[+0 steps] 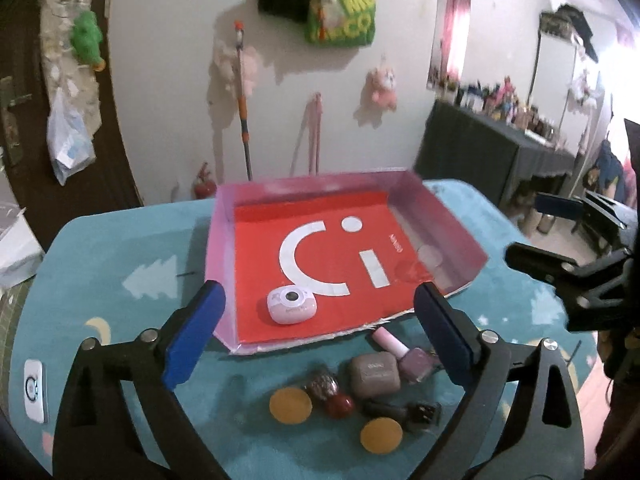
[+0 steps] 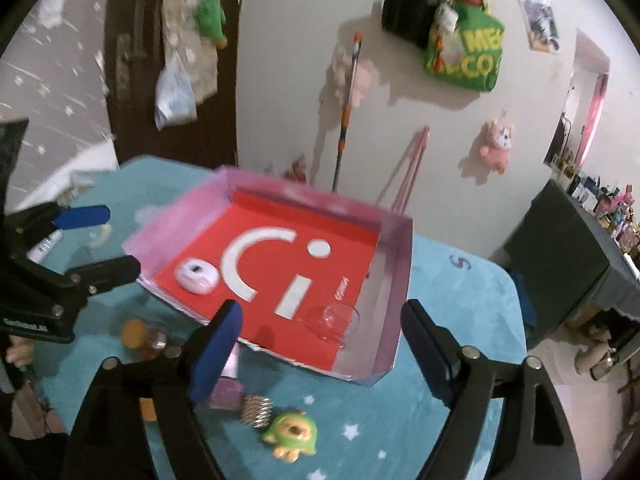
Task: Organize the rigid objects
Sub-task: 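Lift both tools away from the box back over the table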
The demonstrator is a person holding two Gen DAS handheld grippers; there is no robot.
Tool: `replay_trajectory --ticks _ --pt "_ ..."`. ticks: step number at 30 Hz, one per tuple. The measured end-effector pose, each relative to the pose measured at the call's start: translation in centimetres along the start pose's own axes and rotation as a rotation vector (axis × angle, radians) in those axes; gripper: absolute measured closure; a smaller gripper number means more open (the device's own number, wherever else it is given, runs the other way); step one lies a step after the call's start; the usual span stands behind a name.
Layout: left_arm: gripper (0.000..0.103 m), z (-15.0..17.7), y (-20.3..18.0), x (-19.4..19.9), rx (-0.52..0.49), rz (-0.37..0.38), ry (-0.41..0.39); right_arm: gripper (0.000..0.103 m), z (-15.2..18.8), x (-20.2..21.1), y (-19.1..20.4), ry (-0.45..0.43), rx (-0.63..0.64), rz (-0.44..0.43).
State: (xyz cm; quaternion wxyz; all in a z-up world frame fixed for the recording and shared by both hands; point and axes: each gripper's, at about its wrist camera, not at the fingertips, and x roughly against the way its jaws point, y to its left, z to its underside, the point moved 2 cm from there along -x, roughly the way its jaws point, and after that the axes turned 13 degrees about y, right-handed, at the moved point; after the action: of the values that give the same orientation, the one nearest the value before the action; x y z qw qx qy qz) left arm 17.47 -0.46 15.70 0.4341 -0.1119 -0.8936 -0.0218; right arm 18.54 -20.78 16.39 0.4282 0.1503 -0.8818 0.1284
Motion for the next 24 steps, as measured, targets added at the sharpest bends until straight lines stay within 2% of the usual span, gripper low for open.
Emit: replay_trajectory --ticks 3,6,8,11,19,24 --pt "0.006 1.4 0.0 2.0 0.017 0.015 -0.041 0.006 1.2 2.7 0.6 -0.059 -0.004 -0.008" --pt "0.006 3.2 -0.2 4.0 0.019 -0.025 -0.099 0.000 2.9 5.3 1.5 -0.122 -0.011 -0.006" --pt "0.003 4.7 -0.5 5.0 0.015 -0.053 -0.147 0.000 4.3 6.6 2.1 -0.156 -0.017 0.004" --pt "0.001 6.7 -0.7 5.6 0.023 -0.054 -0.170 0.000 6.4 7.7 2.7 -0.185 -0.035 0.004" --pt "0.001 11.9 -1.4 4.4 0.064 -0.065 -0.161 0.000 11.7 6.3 4.1 -0.181 -0.119 -0.041" --pt "0.001 14.5 -2.1 3.1 0.084 -0.078 -0.141 0.000 15.2 4.2 4.4 -0.169 -0.198 0.028"
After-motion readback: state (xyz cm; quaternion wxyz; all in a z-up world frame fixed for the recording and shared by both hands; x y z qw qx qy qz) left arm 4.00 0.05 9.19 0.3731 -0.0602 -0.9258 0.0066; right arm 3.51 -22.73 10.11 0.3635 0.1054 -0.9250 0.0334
